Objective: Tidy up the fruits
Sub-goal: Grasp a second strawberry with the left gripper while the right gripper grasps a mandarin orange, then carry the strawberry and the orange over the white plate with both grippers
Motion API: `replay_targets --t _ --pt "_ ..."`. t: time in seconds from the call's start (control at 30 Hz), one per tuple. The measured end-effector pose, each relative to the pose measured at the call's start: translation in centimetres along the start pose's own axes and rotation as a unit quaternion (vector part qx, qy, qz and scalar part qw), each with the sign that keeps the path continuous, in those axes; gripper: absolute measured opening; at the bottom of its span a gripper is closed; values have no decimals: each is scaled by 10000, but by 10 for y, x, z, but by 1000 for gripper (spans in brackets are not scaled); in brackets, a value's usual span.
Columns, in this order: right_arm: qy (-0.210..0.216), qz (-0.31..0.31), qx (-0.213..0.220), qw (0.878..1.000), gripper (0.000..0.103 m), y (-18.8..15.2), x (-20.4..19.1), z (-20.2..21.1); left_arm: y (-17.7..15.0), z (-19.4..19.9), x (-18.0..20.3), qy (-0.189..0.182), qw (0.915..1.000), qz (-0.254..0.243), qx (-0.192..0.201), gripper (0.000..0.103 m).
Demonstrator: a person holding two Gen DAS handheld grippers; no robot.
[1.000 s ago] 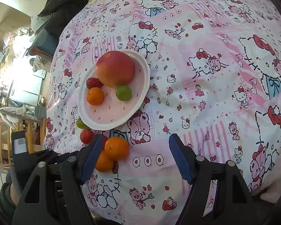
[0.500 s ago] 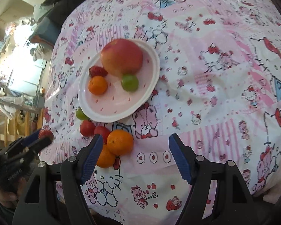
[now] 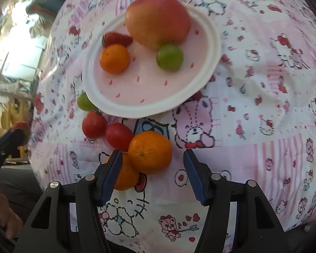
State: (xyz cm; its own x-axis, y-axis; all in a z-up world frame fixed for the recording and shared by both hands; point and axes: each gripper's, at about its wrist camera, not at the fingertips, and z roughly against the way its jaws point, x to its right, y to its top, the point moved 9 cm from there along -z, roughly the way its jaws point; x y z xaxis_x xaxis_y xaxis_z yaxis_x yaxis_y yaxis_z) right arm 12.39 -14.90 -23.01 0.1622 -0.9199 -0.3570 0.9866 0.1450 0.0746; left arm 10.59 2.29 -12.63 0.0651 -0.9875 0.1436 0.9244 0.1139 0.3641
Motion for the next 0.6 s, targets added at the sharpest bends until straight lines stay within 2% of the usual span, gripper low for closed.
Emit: replay_targets --t 0.1,0.13,0.2,0.47,0.6 --pt "-23 59 18 10000 62 2 -3 -3 -1 0 -3 11 10000 18 -8 38" --pt "-8 74 8 10000 58 3 -4 -4 -1 0 -4 11 10000 31 -14 38" --pt "65 71 -9 10000 45 3 -5 -4 -2 -1 -5 -13 10000 53 -43 38" --pt "149 168 87 9997 45 -1 -4 6 -1 -6 2 5 10000 15 -74 38" --pt "185 184 232 9994 45 -1 0 17 5 -3 1 65 9999 90 108 38"
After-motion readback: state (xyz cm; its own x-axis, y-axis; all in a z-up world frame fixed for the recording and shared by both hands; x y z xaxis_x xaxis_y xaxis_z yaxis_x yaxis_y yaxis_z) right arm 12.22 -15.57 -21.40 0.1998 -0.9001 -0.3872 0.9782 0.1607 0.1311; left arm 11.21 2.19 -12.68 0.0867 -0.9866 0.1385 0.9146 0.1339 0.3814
